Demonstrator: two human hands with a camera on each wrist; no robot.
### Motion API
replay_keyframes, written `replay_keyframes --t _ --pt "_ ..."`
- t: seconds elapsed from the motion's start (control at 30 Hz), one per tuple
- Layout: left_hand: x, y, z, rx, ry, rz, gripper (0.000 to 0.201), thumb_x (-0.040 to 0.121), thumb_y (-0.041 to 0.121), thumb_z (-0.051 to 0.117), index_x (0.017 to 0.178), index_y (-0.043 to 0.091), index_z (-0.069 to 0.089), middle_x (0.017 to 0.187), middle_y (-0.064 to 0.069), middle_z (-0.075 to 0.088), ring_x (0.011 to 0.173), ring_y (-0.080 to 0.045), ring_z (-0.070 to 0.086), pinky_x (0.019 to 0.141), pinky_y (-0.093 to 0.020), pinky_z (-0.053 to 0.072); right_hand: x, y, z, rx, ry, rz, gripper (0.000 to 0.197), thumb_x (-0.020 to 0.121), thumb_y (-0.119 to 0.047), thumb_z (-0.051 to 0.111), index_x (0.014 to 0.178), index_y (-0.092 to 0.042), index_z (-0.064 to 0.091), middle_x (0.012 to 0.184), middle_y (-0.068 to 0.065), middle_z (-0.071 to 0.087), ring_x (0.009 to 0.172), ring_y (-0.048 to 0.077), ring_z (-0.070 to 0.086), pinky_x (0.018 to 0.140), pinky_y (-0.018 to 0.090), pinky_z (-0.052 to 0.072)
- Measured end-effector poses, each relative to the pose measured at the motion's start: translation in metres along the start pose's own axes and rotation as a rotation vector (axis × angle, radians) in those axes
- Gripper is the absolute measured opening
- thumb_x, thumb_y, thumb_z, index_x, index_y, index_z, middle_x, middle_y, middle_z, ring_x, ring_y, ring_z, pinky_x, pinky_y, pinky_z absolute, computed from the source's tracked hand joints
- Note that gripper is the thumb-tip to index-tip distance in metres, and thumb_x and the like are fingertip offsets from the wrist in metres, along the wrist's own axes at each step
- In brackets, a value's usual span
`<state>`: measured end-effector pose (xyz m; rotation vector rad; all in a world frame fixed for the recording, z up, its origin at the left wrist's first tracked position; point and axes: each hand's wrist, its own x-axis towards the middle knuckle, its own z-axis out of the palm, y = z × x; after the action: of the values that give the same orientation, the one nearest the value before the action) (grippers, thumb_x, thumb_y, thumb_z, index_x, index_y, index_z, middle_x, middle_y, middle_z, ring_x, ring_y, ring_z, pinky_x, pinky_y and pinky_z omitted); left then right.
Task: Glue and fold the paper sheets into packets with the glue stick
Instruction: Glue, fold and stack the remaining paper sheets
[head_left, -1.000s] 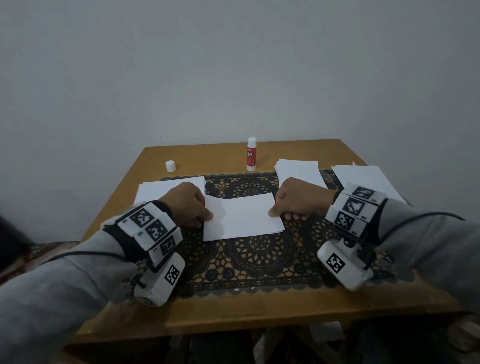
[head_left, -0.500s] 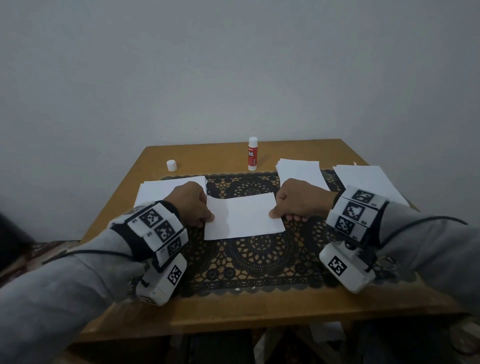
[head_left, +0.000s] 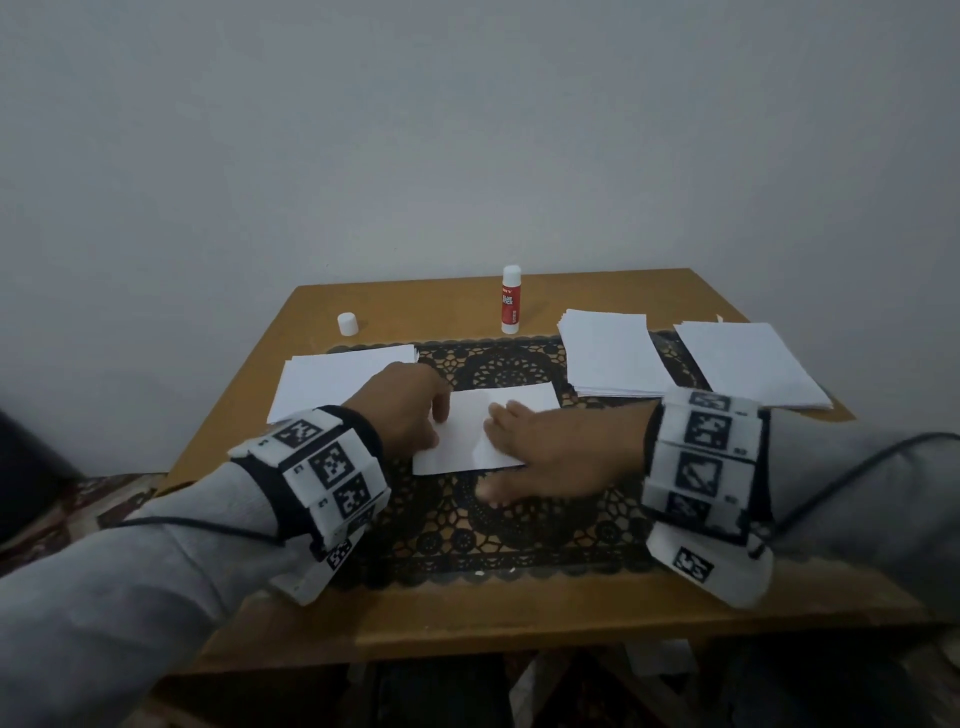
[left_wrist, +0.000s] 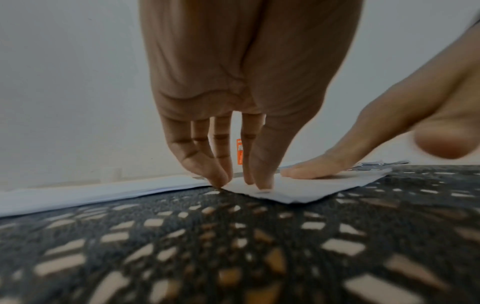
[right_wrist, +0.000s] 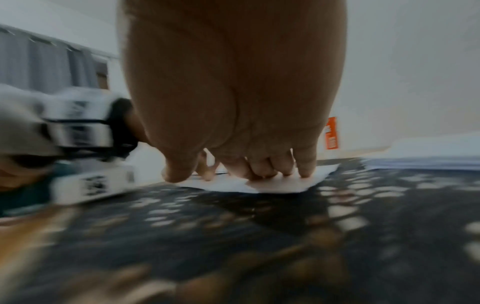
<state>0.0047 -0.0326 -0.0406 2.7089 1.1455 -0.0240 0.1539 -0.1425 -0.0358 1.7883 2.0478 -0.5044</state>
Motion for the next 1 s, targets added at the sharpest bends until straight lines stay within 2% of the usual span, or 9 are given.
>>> replay_keyframes --t 0.13,0.27,0.43,0.6,0.73,0.83,0.93,1.0 --pt "-0.002 0.003 0.0 0.067 0.023 0.048 0.017 0.084 0.016 0.067 0.101 0.017 0.065 0.112 0.001 0.058 0.102 -0.017 0.051 0.079 -0.022 0.039 0.017 0.01 -0.008 0.048 0.025 0.085 0.092 0.095 -0.065 0.024 0.153 -0.001 -0.008 0.161 0.015 -0.014 0.15 0.027 -0.01 0.121 0.043 0.009" --pt "-0.006 0.001 0.0 0.088 0.006 0.081 0.022 0.086 0.027 0.067 0.106 0.02 0.062 0.115 0.002 0.059 0.106 -0.017 0.051 0.086 -0.025 0.041 0.01 -0.001 0.002 0.003 -0.061 -0.013 0.093 0.093 -0.067 0.025 0.154 -0.006 -0.01 0.161 0.011 -0.018 0.149 0.024 -0.012 0.121 0.042 0.008" --pt "-0.009 0.002 -0.003 0.112 -0.018 0.086 0.029 0.086 0.031 0.067 0.114 0.022 0.062 0.117 0.002 0.059 0.107 -0.017 0.05 0.084 -0.024 0.039 0.01 0.013 -0.006 0.047 -0.013 0.073 0.093 0.094 -0.066 0.024 0.154 -0.004 -0.009 0.161 0.013 -0.017 0.149 0.024 -0.011 0.121 0.041 0.008" --pt "-0.01 0.004 -0.005 0.131 -0.022 0.092 0.03 0.087 0.031 0.066 0.115 0.022 0.061 0.12 0.002 0.058 0.109 -0.017 0.05 0.083 -0.022 0.036 0.001 -0.006 0.008 0.032 -0.044 -0.038 0.092 0.094 -0.066 0.029 0.154 -0.007 -0.009 0.161 0.01 -0.018 0.149 0.023 -0.014 0.12 0.038 0.005" --pt "-0.012 0.006 -0.007 0.143 -0.033 0.083 0.03 0.087 0.03 0.066 0.116 0.021 0.061 0.121 0.001 0.058 0.11 -0.017 0.05 0.083 -0.022 0.036 0.01 0.012 -0.005 0.072 0.015 0.081 0.093 0.094 -0.065 0.027 0.153 -0.004 -0.009 0.161 0.013 -0.016 0.15 0.023 -0.01 0.121 0.04 0.008" --pt "-0.012 0.007 -0.006 0.155 -0.045 0.071 0.031 0.088 0.03 0.065 0.117 0.022 0.061 0.122 0.0 0.058 0.11 -0.018 0.051 0.084 -0.023 0.038 0.007 0.007 0.001 0.027 -0.004 0.049 0.095 0.093 -0.067 0.028 0.153 -0.004 -0.009 0.161 0.013 -0.016 0.149 0.026 -0.011 0.121 0.042 0.009" --pt "-0.011 0.009 -0.007 0.168 -0.052 0.063 0.037 0.089 0.033 0.062 0.125 0.023 0.057 0.128 0.0 0.056 0.115 -0.018 0.05 0.093 -0.027 0.04 0.0 0.003 0.006 0.016 -0.032 0.001 0.091 0.095 -0.065 0.028 0.154 -0.007 -0.008 0.161 0.009 -0.016 0.15 0.021 -0.01 0.12 0.038 0.008" --pt "-0.013 0.013 -0.006 0.175 -0.114 0.071 0.048 0.093 0.037 0.056 0.138 0.024 0.046 0.14 0.0 0.049 0.124 -0.019 0.046 0.102 -0.029 0.037 0.002 0.014 0.003 0.043 0.003 0.042 0.089 0.095 -0.064 0.028 0.155 -0.007 -0.007 0.162 0.009 -0.013 0.15 0.021 -0.006 0.121 0.038 0.009"
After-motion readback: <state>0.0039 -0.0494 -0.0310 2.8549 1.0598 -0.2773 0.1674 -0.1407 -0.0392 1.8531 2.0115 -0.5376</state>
